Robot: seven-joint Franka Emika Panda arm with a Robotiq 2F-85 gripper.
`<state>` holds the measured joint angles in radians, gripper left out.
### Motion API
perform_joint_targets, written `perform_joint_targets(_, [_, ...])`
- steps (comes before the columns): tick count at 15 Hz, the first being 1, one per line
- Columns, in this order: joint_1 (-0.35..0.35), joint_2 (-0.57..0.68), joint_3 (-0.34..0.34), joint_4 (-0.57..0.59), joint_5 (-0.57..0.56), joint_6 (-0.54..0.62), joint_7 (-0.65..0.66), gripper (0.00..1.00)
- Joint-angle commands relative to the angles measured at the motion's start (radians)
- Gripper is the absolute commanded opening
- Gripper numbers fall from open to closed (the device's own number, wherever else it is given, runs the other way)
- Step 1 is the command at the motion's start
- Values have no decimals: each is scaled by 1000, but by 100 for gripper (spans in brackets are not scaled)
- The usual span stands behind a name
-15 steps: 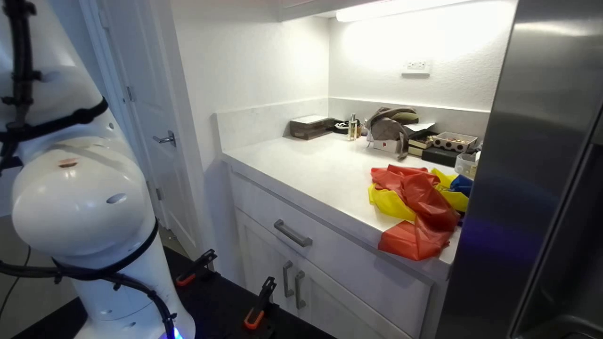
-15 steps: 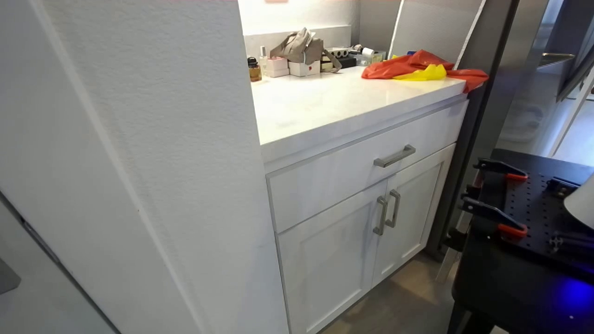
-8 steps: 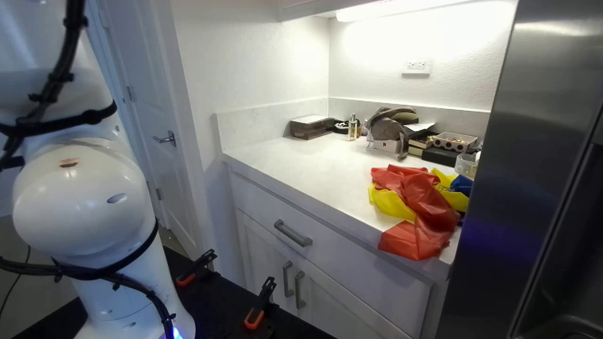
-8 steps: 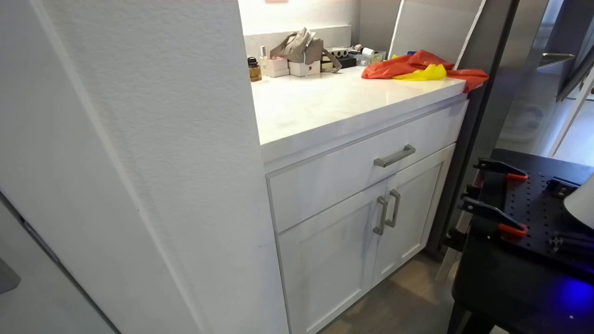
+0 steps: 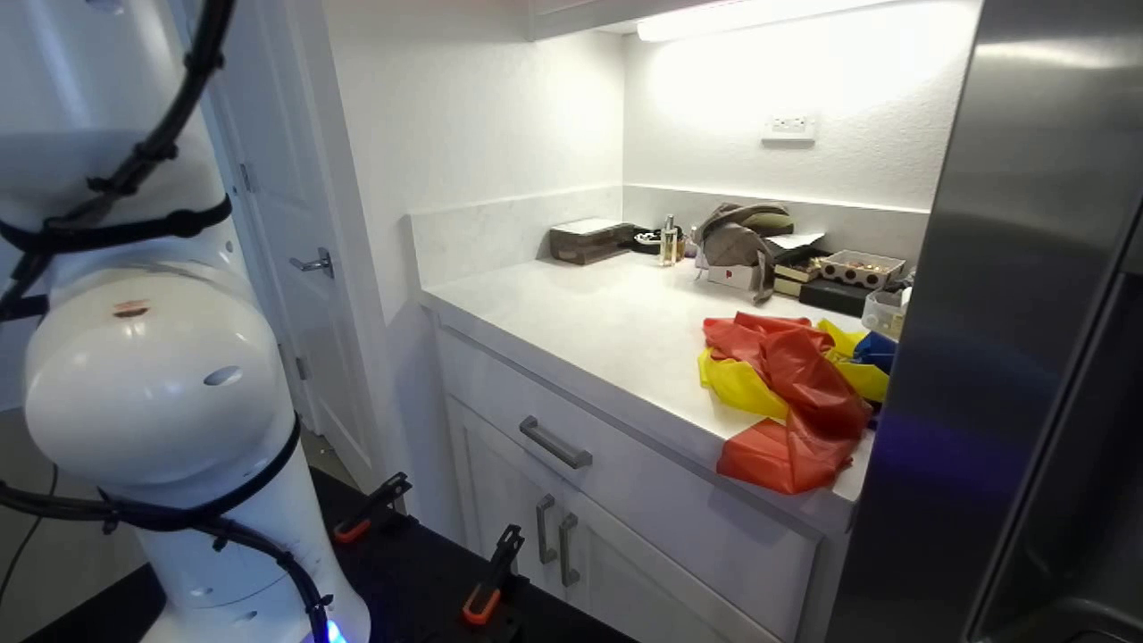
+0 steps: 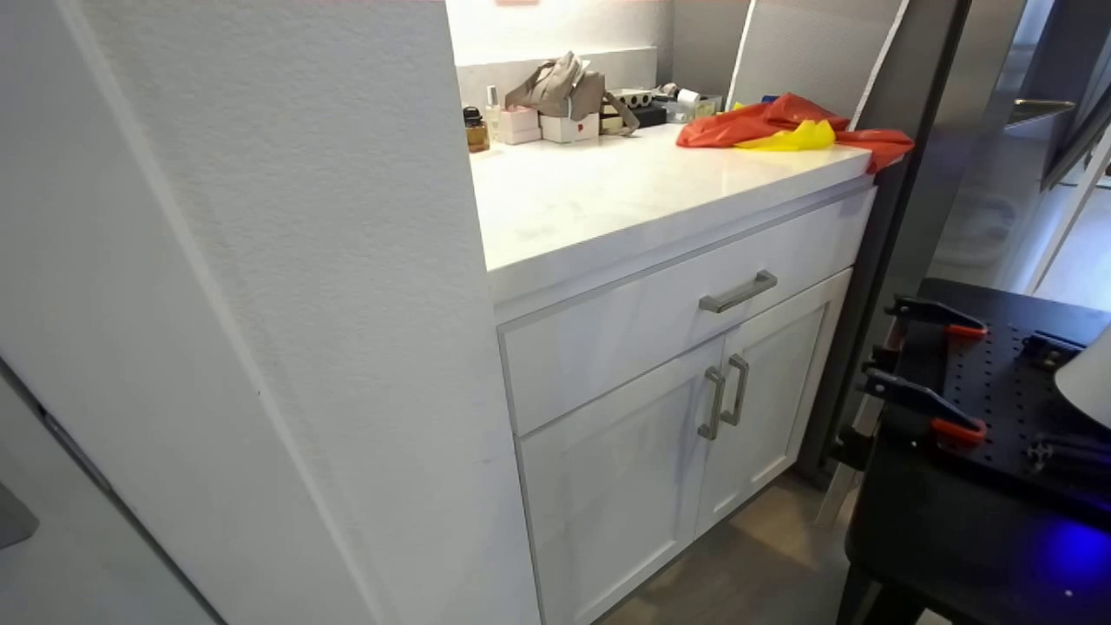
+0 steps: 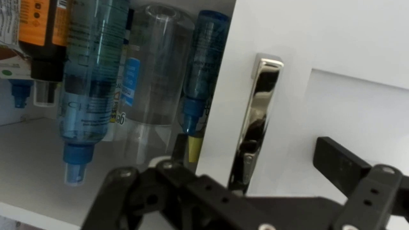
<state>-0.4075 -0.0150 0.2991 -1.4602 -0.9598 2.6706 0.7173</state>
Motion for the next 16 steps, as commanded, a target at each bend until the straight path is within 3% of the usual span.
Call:
perform_joint_targets(1, [2, 26, 3, 49, -18, -14, 17, 100])
perform_joint_targets(3, [2, 21, 3, 42, -17, -11, 17, 100])
perform_joint_targets(4, [1, 20, 2, 41, -15, -10, 15, 75])
perform_joint_targets(5, [2, 18, 2, 41, -11, -12, 12, 72])
perform_joint_targets(9, [0, 8, -2, 36, -3, -16, 23, 44])
perform_joint_targets(16, [-8, -23, -13, -2, 18, 3, 24, 43])
